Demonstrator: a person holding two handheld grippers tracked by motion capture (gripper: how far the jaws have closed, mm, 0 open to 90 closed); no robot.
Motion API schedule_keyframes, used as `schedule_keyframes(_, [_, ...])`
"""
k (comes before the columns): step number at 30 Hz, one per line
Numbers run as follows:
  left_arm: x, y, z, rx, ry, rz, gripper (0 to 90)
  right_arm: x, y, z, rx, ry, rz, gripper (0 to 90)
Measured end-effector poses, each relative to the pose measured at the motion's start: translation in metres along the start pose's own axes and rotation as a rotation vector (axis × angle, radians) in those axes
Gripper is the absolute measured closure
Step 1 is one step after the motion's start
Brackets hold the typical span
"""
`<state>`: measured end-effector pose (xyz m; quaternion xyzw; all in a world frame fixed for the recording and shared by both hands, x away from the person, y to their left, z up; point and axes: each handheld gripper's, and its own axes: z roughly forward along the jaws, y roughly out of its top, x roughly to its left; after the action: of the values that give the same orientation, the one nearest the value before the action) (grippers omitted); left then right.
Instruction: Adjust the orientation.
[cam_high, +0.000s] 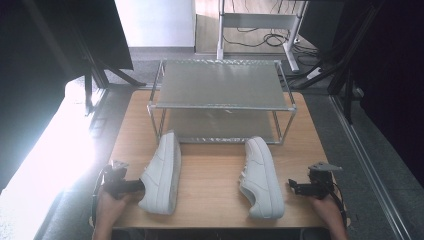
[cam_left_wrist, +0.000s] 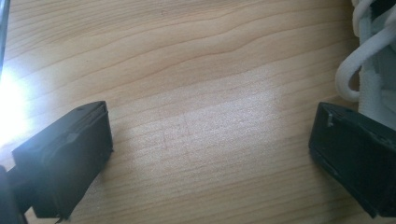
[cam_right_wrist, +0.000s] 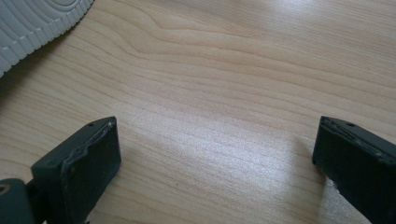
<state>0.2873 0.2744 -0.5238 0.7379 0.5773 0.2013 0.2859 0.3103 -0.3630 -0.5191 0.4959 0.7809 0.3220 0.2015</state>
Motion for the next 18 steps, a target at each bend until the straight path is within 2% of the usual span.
schedule_keyframes(18, [0.0012,0.0013,0.0009,0.0,0.003,-0.01,0.0,0.0002,-0.0001,0.0,0.0,0.0,0.0,1.0])
